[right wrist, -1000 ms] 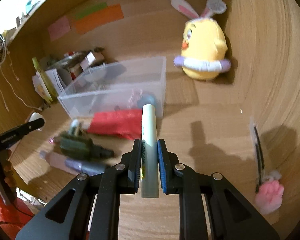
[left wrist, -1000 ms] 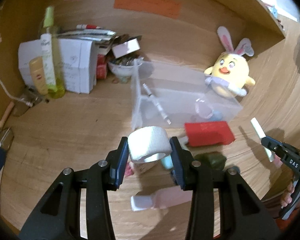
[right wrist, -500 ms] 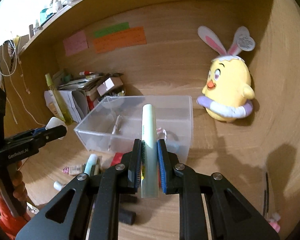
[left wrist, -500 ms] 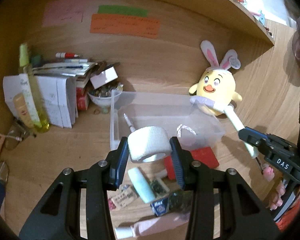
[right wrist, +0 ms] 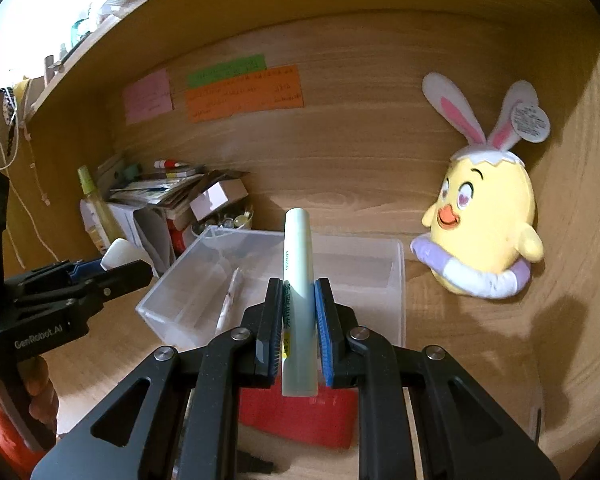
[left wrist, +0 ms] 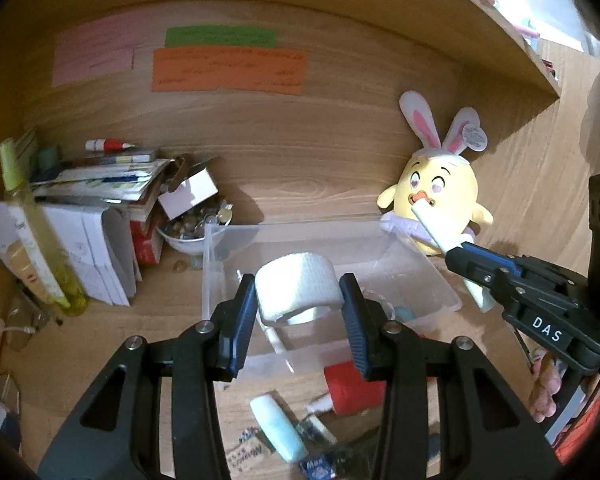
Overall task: Organize objects
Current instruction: 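Grasp the white tape roll with the left gripper while the right gripper grasps the white-green marker, then carry the white tape roll and marker over the clear box and release both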
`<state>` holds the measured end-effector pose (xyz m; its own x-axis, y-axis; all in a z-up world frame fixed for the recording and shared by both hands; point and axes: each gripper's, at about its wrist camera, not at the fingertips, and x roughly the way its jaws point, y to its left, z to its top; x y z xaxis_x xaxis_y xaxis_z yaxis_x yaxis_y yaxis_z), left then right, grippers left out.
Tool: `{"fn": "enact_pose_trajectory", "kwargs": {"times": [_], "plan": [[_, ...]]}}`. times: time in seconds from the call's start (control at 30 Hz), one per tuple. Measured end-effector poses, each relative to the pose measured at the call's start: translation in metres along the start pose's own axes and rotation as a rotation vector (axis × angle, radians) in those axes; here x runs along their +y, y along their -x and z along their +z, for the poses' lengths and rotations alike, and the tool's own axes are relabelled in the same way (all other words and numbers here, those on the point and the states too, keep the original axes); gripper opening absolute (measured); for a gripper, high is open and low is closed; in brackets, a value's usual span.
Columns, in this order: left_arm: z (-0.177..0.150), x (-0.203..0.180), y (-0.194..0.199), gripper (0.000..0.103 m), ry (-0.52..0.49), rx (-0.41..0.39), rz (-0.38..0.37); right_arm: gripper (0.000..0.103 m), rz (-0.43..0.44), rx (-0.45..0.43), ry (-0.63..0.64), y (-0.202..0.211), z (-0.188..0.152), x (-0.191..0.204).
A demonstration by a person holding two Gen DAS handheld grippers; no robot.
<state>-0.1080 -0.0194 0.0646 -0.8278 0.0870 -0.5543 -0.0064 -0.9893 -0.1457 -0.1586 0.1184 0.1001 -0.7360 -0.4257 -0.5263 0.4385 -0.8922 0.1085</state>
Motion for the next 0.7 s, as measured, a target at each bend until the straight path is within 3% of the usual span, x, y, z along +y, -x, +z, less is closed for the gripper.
{"fn": "enact_pose_trajectory", "kwargs": {"times": [0.4,0.7], "plan": [[0.01,-0.004,-0.05,0.041,-0.009,0.099,-0.026,0.014,-0.024,0.056,0.002,-0.043,0.015,-0.011],[-0.003,-0.005,-0.092,0.041,-0.044,0.199,0.006,0.014,-0.046,0.146,0.003,-0.088,0.007,-0.018]]}}
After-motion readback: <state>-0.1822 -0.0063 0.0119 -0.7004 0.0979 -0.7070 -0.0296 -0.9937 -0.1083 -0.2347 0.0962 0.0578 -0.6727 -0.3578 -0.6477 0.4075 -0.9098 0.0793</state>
